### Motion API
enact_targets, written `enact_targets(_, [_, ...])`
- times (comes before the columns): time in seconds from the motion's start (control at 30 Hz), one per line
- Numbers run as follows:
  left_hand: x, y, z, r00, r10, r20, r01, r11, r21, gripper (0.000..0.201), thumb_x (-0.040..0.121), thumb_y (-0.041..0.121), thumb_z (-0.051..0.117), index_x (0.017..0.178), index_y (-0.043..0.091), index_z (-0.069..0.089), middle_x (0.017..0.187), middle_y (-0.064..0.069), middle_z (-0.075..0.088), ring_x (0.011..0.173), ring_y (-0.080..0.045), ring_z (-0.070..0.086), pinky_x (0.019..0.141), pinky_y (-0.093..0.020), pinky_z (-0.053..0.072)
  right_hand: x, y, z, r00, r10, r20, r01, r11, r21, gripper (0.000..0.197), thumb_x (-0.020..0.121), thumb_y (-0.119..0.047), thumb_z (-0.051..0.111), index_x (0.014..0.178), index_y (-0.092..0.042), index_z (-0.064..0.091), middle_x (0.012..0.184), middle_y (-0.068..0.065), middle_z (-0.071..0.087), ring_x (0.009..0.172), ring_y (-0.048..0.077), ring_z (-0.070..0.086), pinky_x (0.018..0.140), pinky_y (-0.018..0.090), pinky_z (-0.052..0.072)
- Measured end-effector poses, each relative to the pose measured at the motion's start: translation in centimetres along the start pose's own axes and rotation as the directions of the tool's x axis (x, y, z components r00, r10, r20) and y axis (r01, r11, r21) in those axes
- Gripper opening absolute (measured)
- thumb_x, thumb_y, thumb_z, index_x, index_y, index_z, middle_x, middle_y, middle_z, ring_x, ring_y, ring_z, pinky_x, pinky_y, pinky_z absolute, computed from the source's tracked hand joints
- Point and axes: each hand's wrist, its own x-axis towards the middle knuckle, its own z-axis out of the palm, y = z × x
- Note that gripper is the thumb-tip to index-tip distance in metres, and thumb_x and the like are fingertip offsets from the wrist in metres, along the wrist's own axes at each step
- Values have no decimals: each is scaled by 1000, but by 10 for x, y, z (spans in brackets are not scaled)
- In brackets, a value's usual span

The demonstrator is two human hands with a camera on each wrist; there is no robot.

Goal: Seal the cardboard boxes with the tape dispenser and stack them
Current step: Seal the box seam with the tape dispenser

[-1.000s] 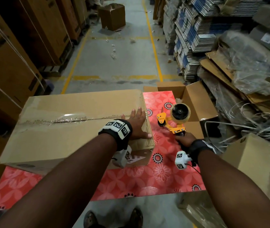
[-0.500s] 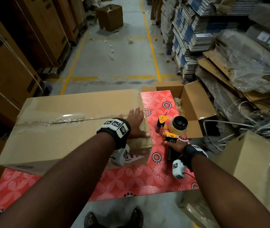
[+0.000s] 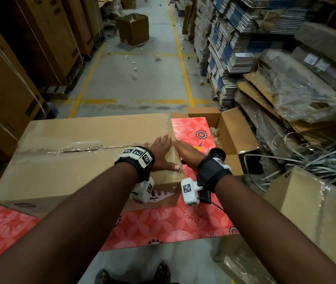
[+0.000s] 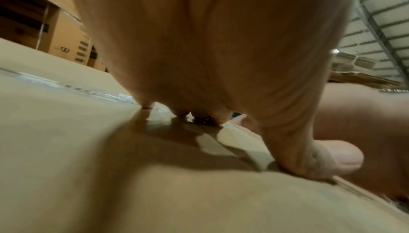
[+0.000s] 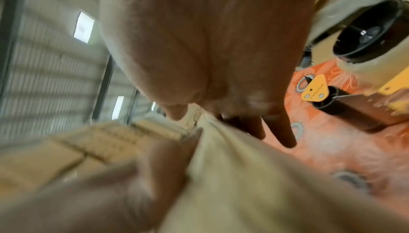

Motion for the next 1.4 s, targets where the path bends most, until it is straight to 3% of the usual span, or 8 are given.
enact_targets(0.23, [-29, -40, -6, 998, -60, 37, 57, 996, 71, 123, 77, 69, 61, 151, 4, -13, 159, -14, -19, 149, -32, -6, 119, -52, 11, 10, 15, -2, 995, -29, -96, -5, 941, -337, 56, 105, -48, 34, 119, -3, 64, 122, 19, 65, 112, 35, 62, 97, 45, 49])
enact_targets(0.33, [-47, -64, -10, 983, -167, 71, 160, 982, 102, 123, 78, 67, 61, 151, 1, -14, 159, -18, -18, 148, -34, -5, 120, -49, 10, 14, 8, 1, 901, -359, -246, 90, 707, -701, 34, 100, -19, 45, 128, -2, 54, 131, 21, 58, 121, 37, 54, 98, 40, 45])
enact_targets(0.4, [-53, -69, -9, 983, -173, 64, 165, 980, 107, 122, 79, 67, 60, 151, 1, -13, 159, -19, -17, 148, -35, -4, 119, -48, 11, 9, 1, 16, 864, -499, -72, 217, 498, -839, 50, 98, -18, 46, 146, -6, 40, 153, 18, 39, 143, 32, 35, 117, 44, 30])
enact_targets(0.63, [-69, -101, 5, 981, -182, 68, 173, 977, 129, 107, 86, 71, 44, 152, 7, -13, 159, -13, -20, 149, -30, -6, 118, -56, 12, -9, -5, 35, 970, -209, 127, 179, 252, -951, 76, 102, -57, 26, 159, -13, 4, 167, 4, -8, 153, 20, -7, 123, 53, 1])
enact_targets(0.77, [-92, -150, -5, 938, -341, 60, 326, 928, 178, 112, 83, 70, 53, 152, 1, -3, 160, -22, -5, 147, -38, 11, 118, -47, 19, -5, -34, 39, 997, -26, 75, 78, 202, -976, 81, 99, -59, 39, 158, -9, 13, 167, 10, 0, 153, 27, 5, 121, 56, 7])
enact_targets(0.9, [-103, -165, -13, 956, -292, -9, 290, 942, 168, 108, 80, 68, 58, 150, 1, 11, 157, -22, 12, 142, -40, 24, 114, -48, 28, 18, -66, 87, 992, -72, 108, 124, 283, -951, 61, 91, -57, 57, 128, -9, 50, 137, 14, 48, 125, 34, 49, 103, 48, 39])
enact_targets(1.13, [-137, -206, 12, 965, -257, 45, 252, 962, 102, 109, 86, 68, 50, 153, 8, -12, 160, -12, -17, 149, -34, -5, 117, -51, 11, 24, -66, 148, 993, 23, 114, 105, 249, -963, 85, 93, -60, 53, 154, -9, 22, 165, 13, 10, 150, 39, 10, 118, 52, 23])
enact_targets(1.4, [-167, -275, 2, 936, -349, -33, 351, 932, 89, 113, 81, 70, 55, 152, 3, -3, 161, -18, -6, 148, -38, 8, 118, -49, 18, 12, -91, 161, 1000, -10, 8, 10, 199, -980, 55, 93, -50, 59, 119, -2, 60, 134, 22, 55, 116, 35, 56, 86, 33, 43])
